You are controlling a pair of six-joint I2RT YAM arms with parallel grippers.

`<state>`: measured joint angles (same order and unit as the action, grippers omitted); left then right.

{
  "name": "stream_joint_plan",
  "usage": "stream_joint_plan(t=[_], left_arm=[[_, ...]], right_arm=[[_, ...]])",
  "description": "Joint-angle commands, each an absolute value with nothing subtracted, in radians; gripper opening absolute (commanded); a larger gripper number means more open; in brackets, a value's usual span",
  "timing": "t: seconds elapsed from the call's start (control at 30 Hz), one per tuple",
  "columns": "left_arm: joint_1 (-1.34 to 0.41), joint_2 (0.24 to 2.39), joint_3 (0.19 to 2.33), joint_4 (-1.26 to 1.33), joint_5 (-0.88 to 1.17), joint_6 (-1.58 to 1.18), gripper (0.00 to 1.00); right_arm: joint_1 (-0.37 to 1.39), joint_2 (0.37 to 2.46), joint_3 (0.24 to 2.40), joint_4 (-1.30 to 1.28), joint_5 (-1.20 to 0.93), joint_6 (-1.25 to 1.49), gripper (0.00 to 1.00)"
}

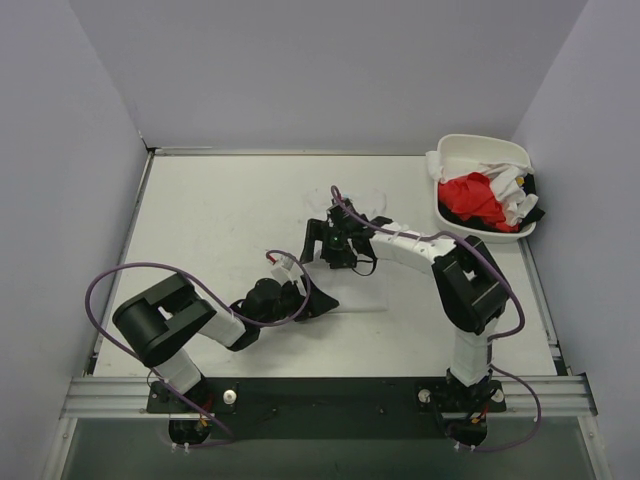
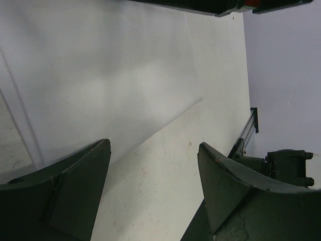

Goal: Fold and stack the t-shirts

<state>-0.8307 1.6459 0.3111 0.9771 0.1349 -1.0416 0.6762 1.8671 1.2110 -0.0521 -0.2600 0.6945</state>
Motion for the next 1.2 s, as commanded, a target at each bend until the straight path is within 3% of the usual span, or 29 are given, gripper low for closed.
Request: stream_joint_plan(t=[0.0, 0.6, 1.0, 1.17], left_arm=[[-0.834, 1.644, 0.302, 0.907, 0.123, -1.014, 0.8], [-0.828, 1.619, 0.245, 0.95, 0.124, -1.031, 0.8], [-0.83, 1.266, 0.546, 0.331, 0.104, -0.878, 0.83], [-0.828, 1.236, 0.747, 0.093, 0.063, -0.805, 0.84]], right_arm=[[0.687, 1.89, 1.288, -0.029, -0.281, 0.715, 0.91], [0.629, 2.102, 1.63, -0.074, -0.236, 0.661, 0.91], [0.482, 1.645, 1.436, -0.179, -0.13, 0.52, 0.92], [0.485, 1.449, 1.197, -0.207, -0.091, 0.526, 0.92]])
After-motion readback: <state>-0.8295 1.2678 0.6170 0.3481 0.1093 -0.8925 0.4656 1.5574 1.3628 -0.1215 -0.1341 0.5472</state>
